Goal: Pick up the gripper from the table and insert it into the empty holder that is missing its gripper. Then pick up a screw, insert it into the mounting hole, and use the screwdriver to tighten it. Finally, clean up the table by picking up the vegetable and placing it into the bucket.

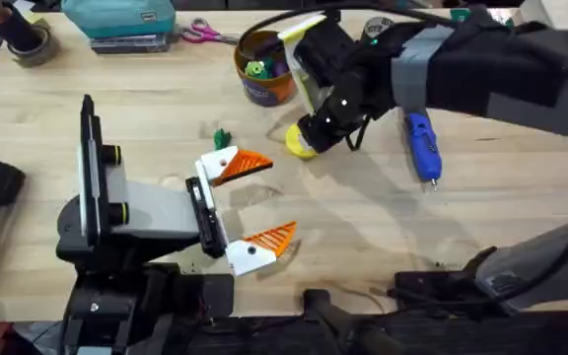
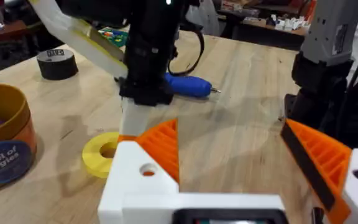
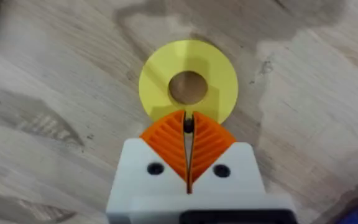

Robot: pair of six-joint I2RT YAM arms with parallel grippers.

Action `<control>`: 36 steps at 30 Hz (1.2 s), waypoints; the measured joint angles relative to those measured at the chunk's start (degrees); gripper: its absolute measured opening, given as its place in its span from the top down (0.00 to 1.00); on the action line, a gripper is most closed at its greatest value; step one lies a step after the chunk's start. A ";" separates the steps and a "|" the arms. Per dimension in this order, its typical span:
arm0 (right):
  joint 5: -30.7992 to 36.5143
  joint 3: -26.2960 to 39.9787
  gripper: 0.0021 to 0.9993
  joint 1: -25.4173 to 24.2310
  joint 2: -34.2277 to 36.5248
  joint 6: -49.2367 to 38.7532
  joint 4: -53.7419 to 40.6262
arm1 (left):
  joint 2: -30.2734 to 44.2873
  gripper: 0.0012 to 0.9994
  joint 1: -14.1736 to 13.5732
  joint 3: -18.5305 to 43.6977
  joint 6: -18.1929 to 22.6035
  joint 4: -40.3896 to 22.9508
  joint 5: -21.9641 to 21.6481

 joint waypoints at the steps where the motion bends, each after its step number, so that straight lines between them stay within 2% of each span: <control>1: 0.00 0.68 1.00 0.00 -0.10 0.00 -0.70 | 0.02 0.01 0.00 0.00 0.00 0.00 0.00; 5: -0.02 5.33 1.00 -0.25 -1.64 0.00 -5.85 | 0.00 0.01 0.00 0.00 0.00 0.00 0.00; 14: 0.02 24.64 1.00 -1.20 -4.80 -1.75 -22.33 | 0.00 0.01 0.00 0.00 0.00 0.00 0.00; 24: 0.00 39.75 1.00 -1.20 -4.85 -3.33 -35.95 | 0.00 0.01 0.00 0.00 0.00 0.00 0.00; 29: 0.00 44.63 1.00 -1.18 -4.85 -4.43 -39.83 | 0.00 0.01 0.00 0.00 0.00 0.00 0.00; 36: -0.01 45.03 1.00 1.68 -4.89 -6.78 -40.10 | 0.00 0.01 0.00 0.00 0.00 0.00 0.00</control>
